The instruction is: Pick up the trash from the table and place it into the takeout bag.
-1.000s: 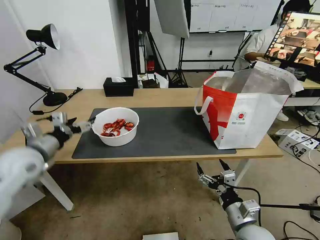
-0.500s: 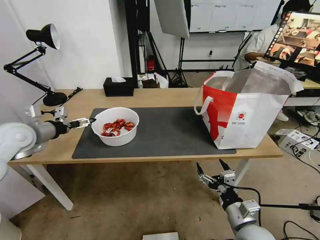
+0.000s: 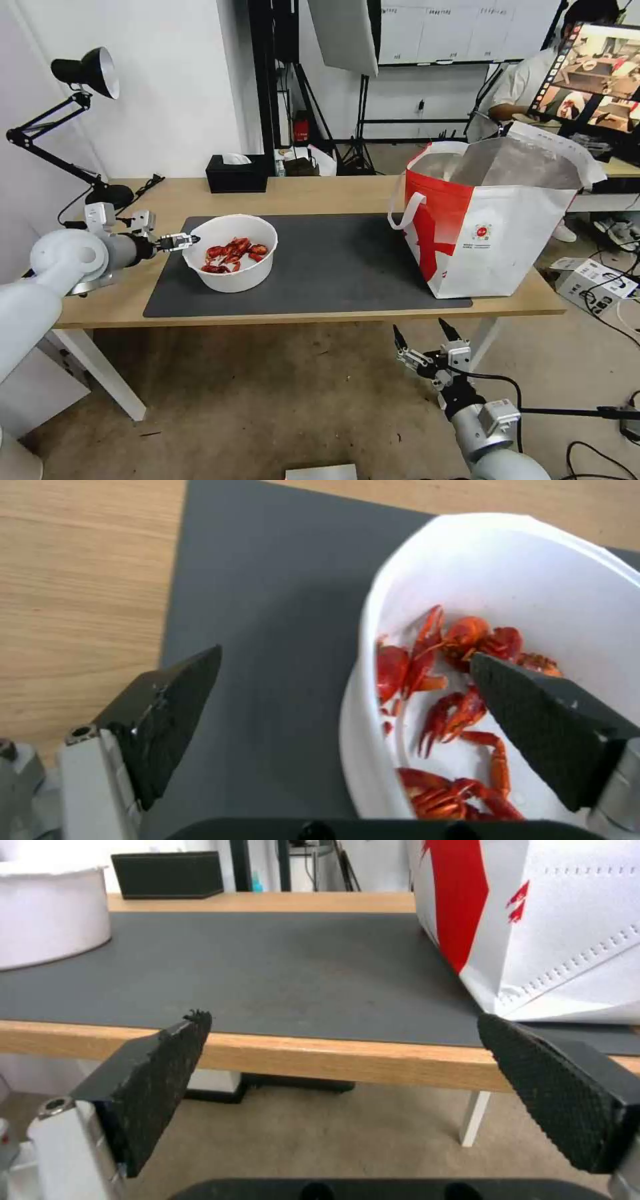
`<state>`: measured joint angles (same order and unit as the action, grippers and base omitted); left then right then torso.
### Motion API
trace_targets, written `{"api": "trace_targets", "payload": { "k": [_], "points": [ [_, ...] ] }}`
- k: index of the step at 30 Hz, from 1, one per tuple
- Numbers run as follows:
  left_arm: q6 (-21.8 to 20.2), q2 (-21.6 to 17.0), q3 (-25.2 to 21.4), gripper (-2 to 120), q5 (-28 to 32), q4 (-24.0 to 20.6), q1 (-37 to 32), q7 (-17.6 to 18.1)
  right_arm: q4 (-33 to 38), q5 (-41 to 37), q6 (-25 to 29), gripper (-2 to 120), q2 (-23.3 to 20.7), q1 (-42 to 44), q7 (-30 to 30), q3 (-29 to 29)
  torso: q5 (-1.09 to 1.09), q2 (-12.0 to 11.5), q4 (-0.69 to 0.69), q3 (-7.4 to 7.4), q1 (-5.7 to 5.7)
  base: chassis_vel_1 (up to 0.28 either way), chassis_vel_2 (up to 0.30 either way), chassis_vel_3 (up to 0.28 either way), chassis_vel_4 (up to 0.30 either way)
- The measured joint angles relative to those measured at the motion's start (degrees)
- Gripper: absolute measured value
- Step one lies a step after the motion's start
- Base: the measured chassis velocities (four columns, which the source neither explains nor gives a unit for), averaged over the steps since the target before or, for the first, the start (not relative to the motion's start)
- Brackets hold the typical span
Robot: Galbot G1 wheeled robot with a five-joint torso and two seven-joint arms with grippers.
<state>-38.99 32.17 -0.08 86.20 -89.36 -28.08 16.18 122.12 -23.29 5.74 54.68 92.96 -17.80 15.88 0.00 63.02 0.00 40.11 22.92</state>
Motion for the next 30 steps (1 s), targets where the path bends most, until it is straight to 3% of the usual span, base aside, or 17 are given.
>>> {"api": "trace_targets", "payload": {
  "k": [15,30],
  "points": [
    [-2.25,3.34,7.84,99,-0.08,4.13,6.49,3.63,0.0,0.0,0.0,100,0.0,0.0,0.0,0.0,0.0,0.0,0.0,0.0,0.0,0.0,0.0,0.0,0.0],
    [-2.17,3.6,8.71,49,0.03,4.53,6.89,5.04,0.0,0.0,0.0,100,0.0,0.0,0.0,0.0,0.0,0.01,0.01,-0.01,-0.01,0.0,0.0,0.0,0.0]
  ]
}}
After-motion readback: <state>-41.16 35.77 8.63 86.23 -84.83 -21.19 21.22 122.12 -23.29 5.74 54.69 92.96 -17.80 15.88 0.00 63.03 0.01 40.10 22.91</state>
